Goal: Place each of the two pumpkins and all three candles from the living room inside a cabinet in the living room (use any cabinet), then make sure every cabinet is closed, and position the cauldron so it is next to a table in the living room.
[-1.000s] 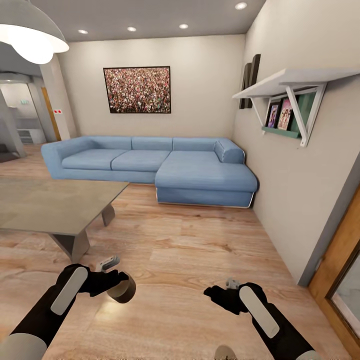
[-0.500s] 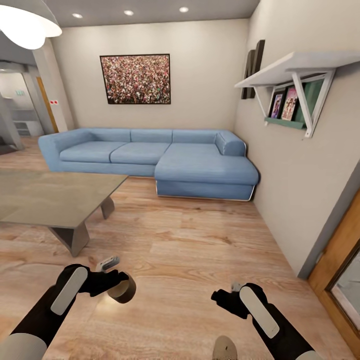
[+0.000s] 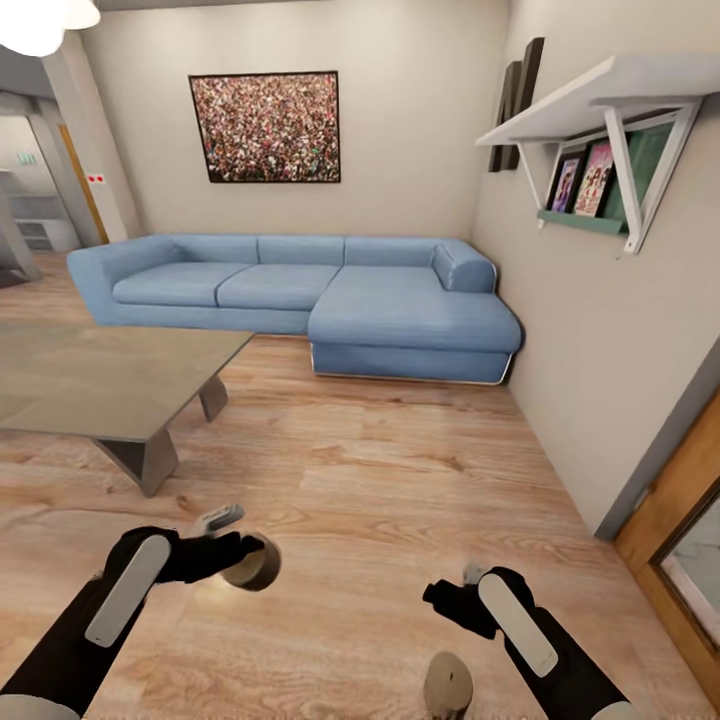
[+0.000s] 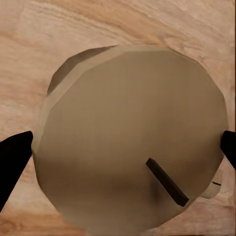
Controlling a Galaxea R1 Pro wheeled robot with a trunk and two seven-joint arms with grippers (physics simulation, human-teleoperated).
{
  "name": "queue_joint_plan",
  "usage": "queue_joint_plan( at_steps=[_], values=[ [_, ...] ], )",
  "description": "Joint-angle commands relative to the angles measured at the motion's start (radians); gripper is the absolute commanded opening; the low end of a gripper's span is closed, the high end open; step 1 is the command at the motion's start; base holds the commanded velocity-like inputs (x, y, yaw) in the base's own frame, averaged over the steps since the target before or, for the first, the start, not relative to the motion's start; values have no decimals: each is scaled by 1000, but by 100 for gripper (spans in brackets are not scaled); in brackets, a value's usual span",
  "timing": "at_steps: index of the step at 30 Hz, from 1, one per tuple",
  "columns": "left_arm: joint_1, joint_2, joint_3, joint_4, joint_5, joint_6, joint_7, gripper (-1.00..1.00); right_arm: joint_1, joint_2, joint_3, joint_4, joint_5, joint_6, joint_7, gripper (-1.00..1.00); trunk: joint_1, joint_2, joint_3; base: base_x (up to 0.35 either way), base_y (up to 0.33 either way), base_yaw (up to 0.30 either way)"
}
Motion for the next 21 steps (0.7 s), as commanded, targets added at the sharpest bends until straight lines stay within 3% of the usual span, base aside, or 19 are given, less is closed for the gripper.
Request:
queue_joint_plan(
  at_steps=[1, 4, 12, 15, 16, 21],
  values=[
    [24, 2, 0, -58, 4, 7, 11, -100, -1, -1, 4, 0, -9, -1, -10, 100, 0, -1, -5, 0, 0, 0],
    [74, 3, 3, -173, 4, 12, 11, -100, -1, -1, 6, 9, -8, -1, -10, 100, 2, -1, -17, 0, 0, 0],
    [91, 7, 24, -212, 9, 14, 11, -100, -1, -1, 8, 15, -7, -2, -7, 100, 5, -3, -48, 0, 0, 0],
    [93, 9, 30, -212, 49, 14, 11, -100, -1, 0, 8, 17, -6, -3, -7, 100, 7, -4, -59, 0, 0, 0],
    [93, 13, 33, -213, 85, 14, 13, -100, -1, 0, 8, 19, -5, -3, -7, 100, 7, -4, -63, 0, 0, 0],
    [93, 39, 34, -212, 133, 14, 14, -100, -3, 0, 10, 27, 7, -4, -5, 100, 9, -5, -82, 0, 0, 0]
  ],
)
